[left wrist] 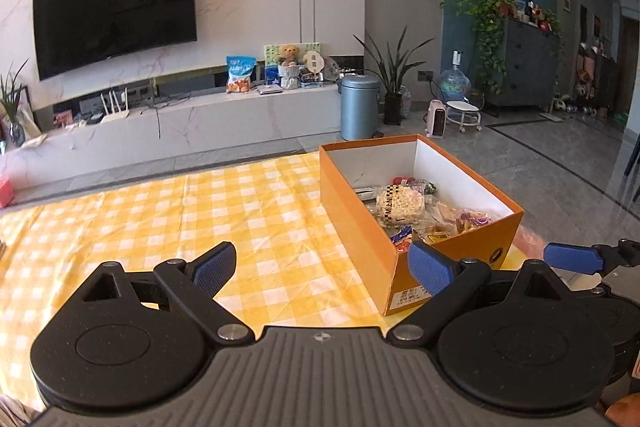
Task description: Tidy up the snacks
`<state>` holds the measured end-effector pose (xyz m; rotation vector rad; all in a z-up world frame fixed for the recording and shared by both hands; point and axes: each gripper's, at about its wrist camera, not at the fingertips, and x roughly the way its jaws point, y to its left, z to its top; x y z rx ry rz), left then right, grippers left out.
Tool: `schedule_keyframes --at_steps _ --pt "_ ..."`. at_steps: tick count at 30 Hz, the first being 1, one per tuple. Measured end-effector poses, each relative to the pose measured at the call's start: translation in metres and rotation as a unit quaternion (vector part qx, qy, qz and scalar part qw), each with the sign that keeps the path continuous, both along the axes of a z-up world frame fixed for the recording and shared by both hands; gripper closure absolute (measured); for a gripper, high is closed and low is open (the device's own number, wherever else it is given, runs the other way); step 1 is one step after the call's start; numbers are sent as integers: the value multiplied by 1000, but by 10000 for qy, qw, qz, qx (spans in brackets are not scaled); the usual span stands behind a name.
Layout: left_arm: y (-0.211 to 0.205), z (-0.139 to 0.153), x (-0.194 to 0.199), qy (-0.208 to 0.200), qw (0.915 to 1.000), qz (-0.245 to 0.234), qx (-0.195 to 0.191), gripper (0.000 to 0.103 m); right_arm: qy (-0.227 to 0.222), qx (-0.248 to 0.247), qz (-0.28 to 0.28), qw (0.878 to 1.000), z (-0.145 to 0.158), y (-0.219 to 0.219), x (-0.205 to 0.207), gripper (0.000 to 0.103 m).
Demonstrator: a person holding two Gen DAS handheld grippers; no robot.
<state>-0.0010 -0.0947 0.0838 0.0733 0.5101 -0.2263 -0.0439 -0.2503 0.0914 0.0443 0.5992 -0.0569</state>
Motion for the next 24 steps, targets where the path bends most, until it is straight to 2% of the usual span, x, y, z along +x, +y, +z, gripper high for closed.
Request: schedule_keyframes --at_steps 4,15,24 --pt "-1 1 -7 -62 9999 -59 -68 0 -86 110 -198 9997 0 -2 -6 7" --pt "-4 5 -10 65 9997 -71 -204 0 -166 237 -278 9992 3 -10 -12 7" --pt "-9 8 -19 5 9998 179 -26 0 -213 308 -196 9991 3 -11 -18 7"
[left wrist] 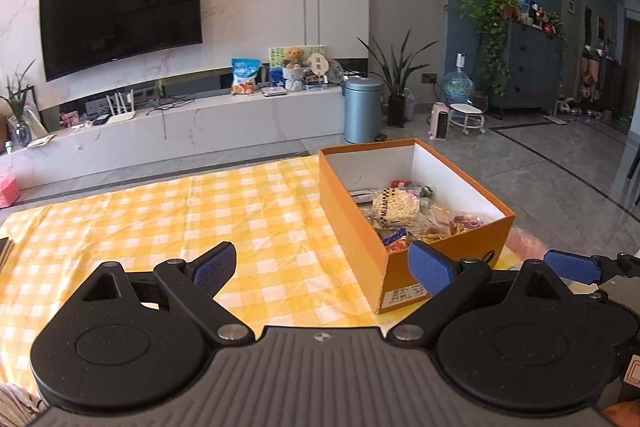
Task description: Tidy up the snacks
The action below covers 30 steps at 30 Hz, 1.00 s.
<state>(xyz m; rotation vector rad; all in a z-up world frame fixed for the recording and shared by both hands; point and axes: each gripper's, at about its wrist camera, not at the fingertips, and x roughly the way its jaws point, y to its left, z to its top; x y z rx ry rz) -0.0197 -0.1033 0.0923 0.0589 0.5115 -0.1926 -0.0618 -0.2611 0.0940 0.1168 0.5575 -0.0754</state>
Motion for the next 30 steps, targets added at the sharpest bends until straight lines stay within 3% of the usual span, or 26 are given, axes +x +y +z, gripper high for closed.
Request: schedule_keyframes --at_steps 11,30 --pt "2 -4 -7 -40 9995 270 144 0 -133 -56 257 9996 -7 8 1 7" --pt "6 -13 1 91 9995 313 8 0 -24 -219 248 9994 -16 10 10 7"
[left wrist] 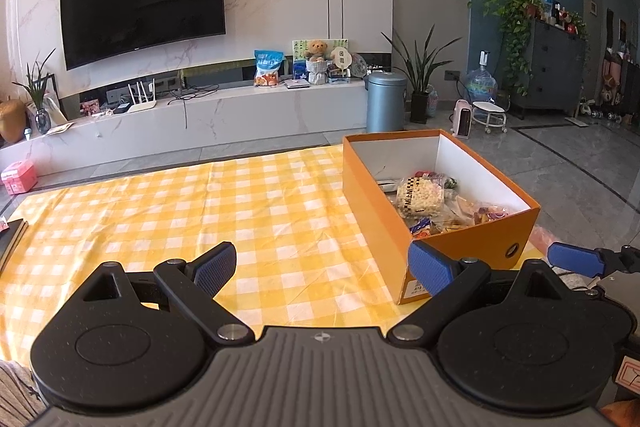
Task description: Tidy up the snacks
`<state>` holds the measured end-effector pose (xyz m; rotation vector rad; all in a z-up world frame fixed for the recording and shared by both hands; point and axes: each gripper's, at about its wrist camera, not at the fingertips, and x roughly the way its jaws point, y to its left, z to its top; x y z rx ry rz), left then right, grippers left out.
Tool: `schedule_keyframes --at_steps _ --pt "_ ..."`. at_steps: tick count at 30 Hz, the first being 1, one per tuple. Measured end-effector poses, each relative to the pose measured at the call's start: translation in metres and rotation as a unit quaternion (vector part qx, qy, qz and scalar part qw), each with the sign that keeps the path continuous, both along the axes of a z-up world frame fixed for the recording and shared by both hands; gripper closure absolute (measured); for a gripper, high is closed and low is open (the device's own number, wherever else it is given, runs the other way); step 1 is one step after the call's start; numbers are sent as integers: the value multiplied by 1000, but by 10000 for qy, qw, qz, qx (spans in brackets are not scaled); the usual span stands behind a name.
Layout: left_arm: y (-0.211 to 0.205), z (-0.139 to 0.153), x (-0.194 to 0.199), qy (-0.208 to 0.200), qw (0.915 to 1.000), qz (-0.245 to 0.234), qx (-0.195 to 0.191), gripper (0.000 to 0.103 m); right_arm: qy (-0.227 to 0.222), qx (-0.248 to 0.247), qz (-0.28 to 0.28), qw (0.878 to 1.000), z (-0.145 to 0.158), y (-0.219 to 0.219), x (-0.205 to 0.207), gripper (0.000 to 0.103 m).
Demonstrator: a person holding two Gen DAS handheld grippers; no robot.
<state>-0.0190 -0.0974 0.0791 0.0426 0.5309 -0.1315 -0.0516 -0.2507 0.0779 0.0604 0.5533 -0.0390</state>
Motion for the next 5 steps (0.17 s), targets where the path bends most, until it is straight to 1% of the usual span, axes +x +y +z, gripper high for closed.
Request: schedule_keyframes --at_steps 5 --pt "1 0 -1 -9 10000 25 -19 0 27 -31 9 10000 1 1 1 7"
